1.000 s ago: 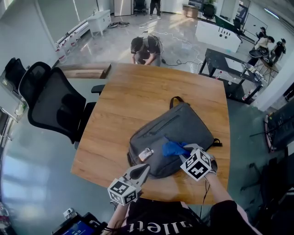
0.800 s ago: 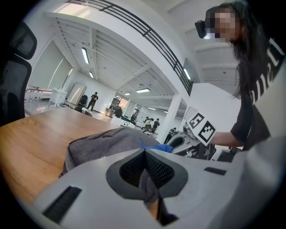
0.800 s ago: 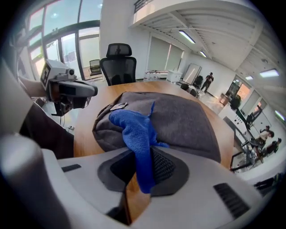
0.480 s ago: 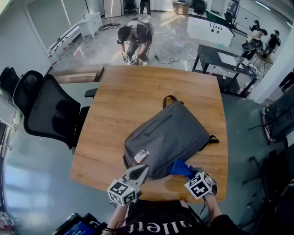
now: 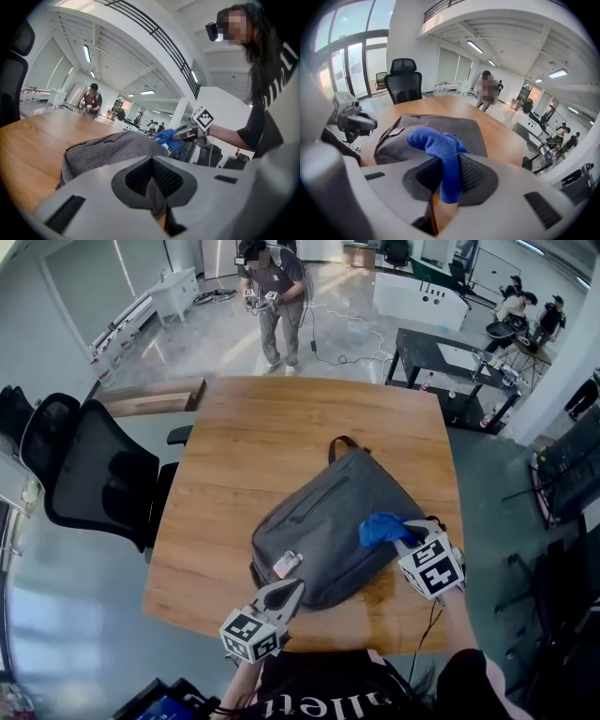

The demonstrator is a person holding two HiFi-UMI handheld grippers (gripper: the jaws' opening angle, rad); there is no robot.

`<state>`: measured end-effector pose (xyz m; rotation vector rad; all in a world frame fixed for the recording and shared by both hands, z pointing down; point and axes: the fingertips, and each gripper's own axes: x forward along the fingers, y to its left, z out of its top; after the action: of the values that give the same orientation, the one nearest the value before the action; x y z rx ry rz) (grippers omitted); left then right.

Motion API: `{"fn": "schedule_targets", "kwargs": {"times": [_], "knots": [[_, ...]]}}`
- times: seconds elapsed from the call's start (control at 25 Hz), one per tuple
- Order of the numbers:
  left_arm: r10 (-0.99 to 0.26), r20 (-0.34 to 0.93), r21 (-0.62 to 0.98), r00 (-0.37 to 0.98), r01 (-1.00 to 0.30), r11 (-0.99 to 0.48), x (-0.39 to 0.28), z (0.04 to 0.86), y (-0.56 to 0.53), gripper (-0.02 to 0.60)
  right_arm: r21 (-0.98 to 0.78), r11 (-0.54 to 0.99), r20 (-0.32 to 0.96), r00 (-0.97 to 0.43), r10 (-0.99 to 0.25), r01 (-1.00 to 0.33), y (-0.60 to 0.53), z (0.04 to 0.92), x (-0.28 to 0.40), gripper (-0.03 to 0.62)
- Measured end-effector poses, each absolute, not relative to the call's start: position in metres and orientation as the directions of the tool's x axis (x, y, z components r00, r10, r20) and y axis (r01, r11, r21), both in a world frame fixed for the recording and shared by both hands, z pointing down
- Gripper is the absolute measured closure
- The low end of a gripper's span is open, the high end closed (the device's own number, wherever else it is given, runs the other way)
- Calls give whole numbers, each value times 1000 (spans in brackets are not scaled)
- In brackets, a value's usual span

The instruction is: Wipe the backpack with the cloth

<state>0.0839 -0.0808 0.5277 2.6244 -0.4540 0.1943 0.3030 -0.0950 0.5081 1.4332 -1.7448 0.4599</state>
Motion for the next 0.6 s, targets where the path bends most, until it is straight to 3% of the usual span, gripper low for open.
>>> {"fn": "schedule_targets", "kwargs": {"times": [0.36,0.6], "knots": [[-271,206,429,940,-335,-839,84,524,-84,584,228,285,771,-5,-636,-931,-253,499,339,516],[-276,208,432,939,-341,-835,79,524,-85,584,302,280,806,87,-585,-911,-275,523,361,516]]}}
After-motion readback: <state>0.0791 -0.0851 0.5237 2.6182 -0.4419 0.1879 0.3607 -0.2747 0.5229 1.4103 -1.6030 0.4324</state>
